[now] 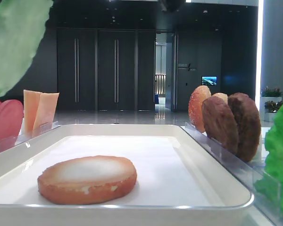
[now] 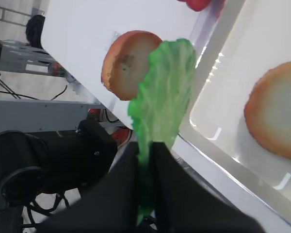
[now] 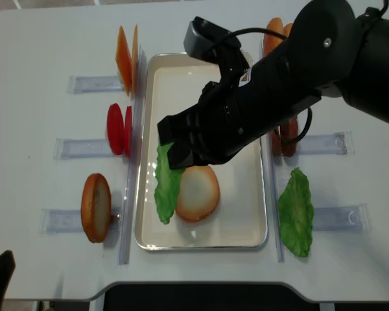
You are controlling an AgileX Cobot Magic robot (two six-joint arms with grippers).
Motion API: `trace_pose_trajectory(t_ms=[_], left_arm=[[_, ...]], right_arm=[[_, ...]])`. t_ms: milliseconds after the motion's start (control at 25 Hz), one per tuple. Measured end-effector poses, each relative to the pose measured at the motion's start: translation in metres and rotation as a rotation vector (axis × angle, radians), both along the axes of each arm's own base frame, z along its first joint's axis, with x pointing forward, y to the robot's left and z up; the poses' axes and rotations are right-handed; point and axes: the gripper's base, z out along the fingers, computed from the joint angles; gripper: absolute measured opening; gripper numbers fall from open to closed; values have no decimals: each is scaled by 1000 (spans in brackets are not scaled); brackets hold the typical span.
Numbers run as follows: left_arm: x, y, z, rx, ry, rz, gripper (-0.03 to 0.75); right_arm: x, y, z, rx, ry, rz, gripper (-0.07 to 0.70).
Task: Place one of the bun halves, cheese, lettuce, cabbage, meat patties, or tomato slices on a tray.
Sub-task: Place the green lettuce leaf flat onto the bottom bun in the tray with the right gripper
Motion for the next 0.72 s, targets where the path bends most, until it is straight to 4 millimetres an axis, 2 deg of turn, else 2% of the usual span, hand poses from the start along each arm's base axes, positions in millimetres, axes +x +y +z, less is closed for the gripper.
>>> trace_pose_trajectory(t_ms=[320,720], left_arm=[[0,0,0,0,0,0,692],[0,0,0,0,0,0,692]], right_arm=[[9,15,-22,52,5,54,38],[34,4,-36,47,-15,6,38]])
